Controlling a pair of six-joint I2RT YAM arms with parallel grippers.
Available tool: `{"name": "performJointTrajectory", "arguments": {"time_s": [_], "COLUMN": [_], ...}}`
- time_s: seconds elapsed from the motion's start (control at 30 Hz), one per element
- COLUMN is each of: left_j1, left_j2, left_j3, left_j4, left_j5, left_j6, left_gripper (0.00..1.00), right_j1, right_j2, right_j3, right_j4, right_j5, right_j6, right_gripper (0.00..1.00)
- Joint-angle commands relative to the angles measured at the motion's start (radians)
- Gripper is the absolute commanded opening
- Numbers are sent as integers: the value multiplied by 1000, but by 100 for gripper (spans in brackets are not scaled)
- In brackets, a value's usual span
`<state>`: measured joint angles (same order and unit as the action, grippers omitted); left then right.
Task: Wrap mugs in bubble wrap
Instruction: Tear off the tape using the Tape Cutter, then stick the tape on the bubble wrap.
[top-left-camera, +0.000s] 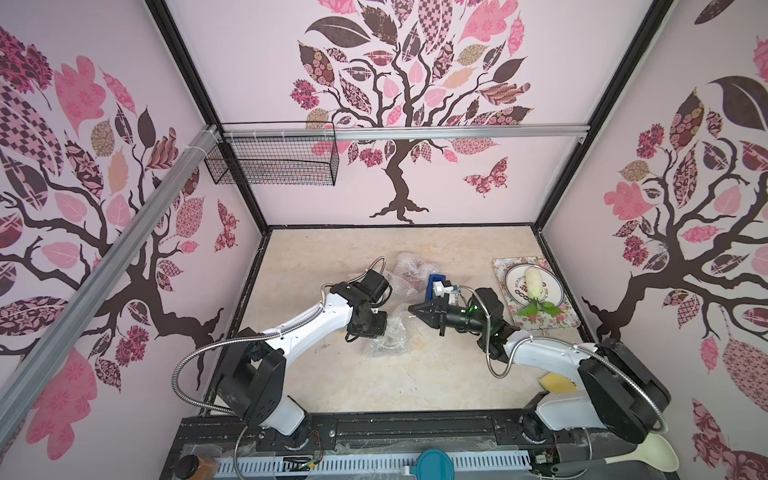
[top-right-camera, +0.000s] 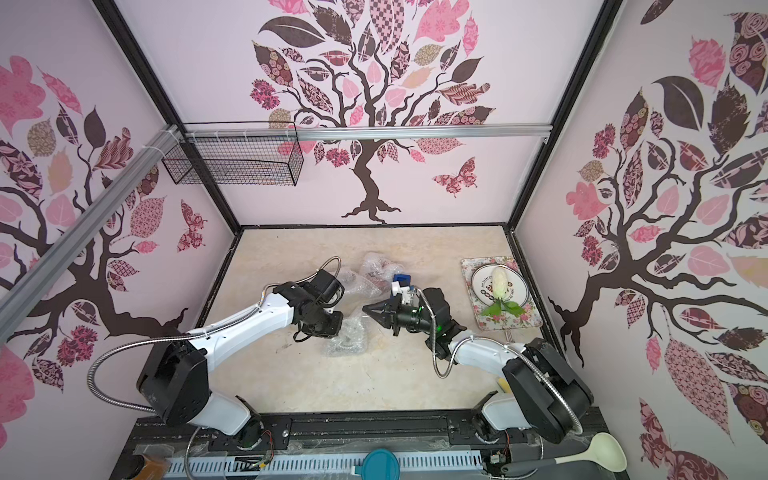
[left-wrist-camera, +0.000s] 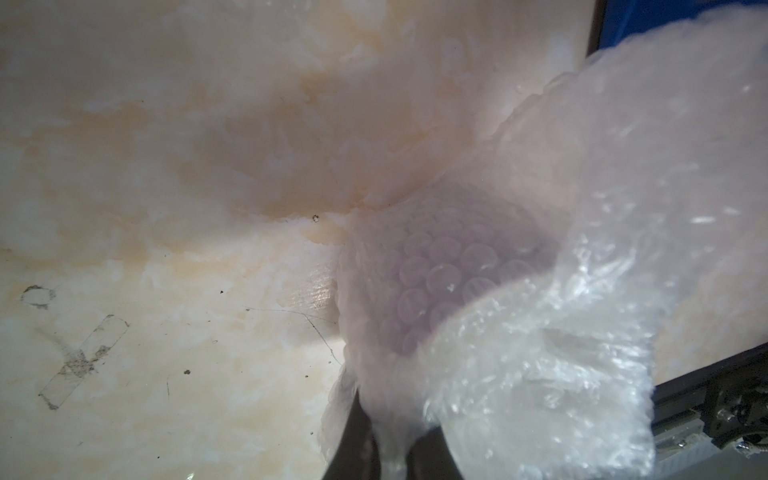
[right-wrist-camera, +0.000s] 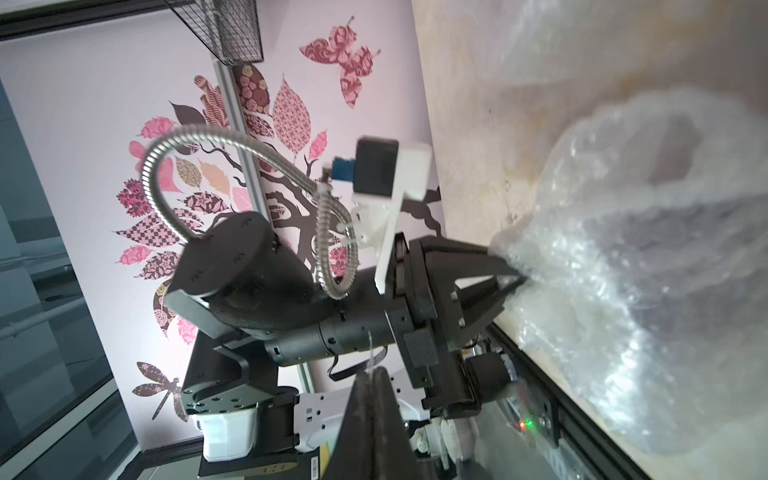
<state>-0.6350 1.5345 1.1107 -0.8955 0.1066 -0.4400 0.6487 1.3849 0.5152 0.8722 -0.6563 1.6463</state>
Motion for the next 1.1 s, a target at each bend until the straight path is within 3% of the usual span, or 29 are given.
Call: {"name": "performJointTrajectory", "arguments": {"time_s": [0.0, 0.3, 0.43, 0.57, 0.73, 1.07], "left_j1": [6, 8, 8, 7, 7, 6], "left_j2": [-19, -14, -14, -23, -39, -71], "left_j3": [4, 9, 1, -6, -27, -64], "left_j4": [49, 58, 62, 64, 72, 70], "left_j5": [21, 16, 21, 26, 52, 67], "left_j6": [16, 25, 26, 32, 38, 51], "left_gripper": [0, 0, 0, 0, 0, 0], "right_j1": [52, 179, 187, 190, 188, 135], "right_j2": [57, 131, 191, 210, 315, 356], "right_j3": [9, 7, 21, 28, 37, 102], "right_j4": [103, 148, 238, 174, 288, 219], "right_j5": [63, 138, 142, 150, 160, 132], "right_j6": [194, 260, 302, 253, 256, 166], "right_gripper": [0, 0, 0, 0, 0, 0]}}
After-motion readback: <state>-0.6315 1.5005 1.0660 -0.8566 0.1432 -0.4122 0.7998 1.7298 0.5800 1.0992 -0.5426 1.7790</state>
